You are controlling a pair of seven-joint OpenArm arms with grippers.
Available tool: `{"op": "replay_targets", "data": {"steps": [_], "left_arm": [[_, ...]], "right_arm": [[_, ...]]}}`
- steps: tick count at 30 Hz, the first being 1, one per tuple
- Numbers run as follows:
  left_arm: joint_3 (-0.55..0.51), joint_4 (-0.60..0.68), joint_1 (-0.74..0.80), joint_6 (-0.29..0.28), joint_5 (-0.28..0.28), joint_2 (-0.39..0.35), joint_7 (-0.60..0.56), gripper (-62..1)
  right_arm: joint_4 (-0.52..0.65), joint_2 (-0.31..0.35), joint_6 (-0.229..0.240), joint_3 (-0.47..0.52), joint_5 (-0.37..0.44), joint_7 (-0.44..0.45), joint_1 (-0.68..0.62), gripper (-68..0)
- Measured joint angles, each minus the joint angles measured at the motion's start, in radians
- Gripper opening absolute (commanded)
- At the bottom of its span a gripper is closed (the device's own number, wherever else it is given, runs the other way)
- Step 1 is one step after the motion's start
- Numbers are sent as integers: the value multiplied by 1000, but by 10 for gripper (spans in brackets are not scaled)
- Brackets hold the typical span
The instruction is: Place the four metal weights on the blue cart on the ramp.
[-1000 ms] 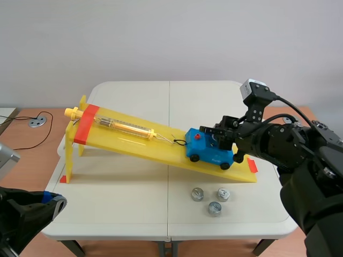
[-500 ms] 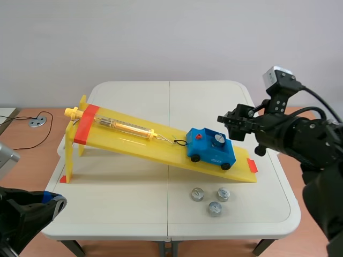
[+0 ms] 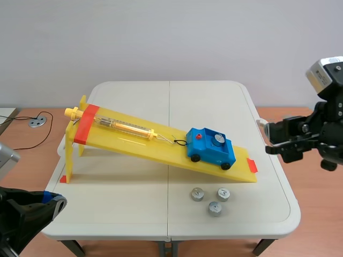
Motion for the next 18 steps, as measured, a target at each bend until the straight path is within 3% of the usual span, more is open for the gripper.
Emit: {"op": "replay_targets", "data": {"steps": [7,13,18], "left_arm": [[0,0,0,0,0,0,0,-581],[0,0,0,0,0,0,0,-581],[0,0,0,0,0,0,0,-581]], "right_arm": [[74,99,0,0,7,-7,-154,-439],[77,95,11,-3,0,-3,-224,-439],[68,70,18,-63,-72,48,-214,-439]]}}
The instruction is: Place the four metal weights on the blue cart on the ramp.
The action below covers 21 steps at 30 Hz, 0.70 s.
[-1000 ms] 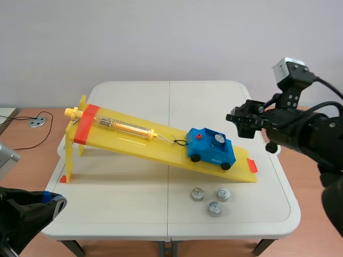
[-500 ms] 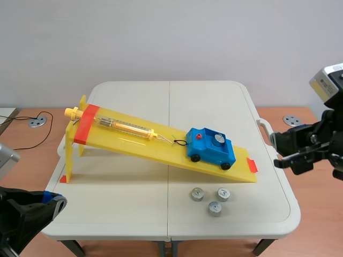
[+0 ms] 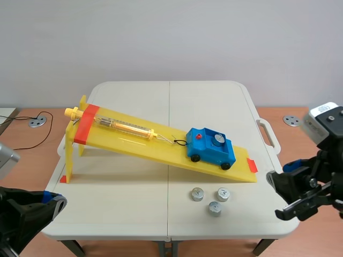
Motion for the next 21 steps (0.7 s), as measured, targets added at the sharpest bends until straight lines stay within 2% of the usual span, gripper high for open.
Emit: {"op": "replay_targets", "data": {"steps": [4,11,21], "left_arm": [[0,0,0,0,0,0,0,-581],[0,0,0,0,0,0,0,-581],[0,0,0,0,0,0,0,-581]], "right_arm": [[-59,-46,0,-72,-66,40,34,-439],[-229,-146,-6,-177,-175,89,133,-439],[-399,-229,-84,-278,-286,134,230,-439]]}}
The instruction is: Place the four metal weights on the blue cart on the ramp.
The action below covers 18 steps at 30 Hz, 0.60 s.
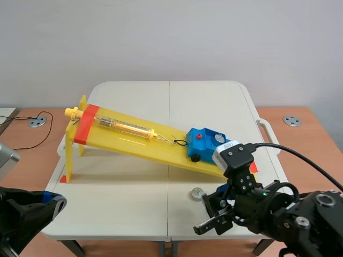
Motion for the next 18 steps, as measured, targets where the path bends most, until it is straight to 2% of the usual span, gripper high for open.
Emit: {"op": "replay_targets", "data": {"steps": [9,18], "left_arm": [[0,0,0,0,0,0,0,-581],[0,0,0,0,0,0,0,-581]], "right_arm": [[-86,-20,-71,-40,-29,42,22,-440],[-124,-25,-94,-40,-32,78,22,-445]]}}
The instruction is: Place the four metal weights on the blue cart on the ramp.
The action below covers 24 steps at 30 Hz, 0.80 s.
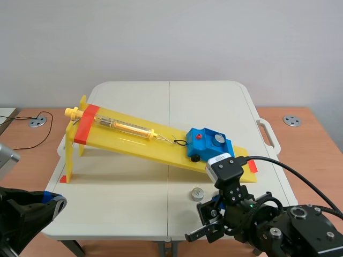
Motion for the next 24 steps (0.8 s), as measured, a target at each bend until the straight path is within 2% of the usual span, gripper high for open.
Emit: {"op": "replay_targets", "data": {"steps": [9,13,20,24], "left_arm": [[0,0,0,0,0,0,0,-581],[0,0,0,0,0,0,0,-581],[0,0,0,0,0,0,0,-581],[0,0,0,0,0,0,0,-581]], "right_arm": [[-8,0,-16,0,0,22,0,-573],[-8,0,-37,0,0,22,0,-664],[-5,4,-45,0,4,13,0,-669],[72,41,-45,2,32,-48,-26,-669]]}}
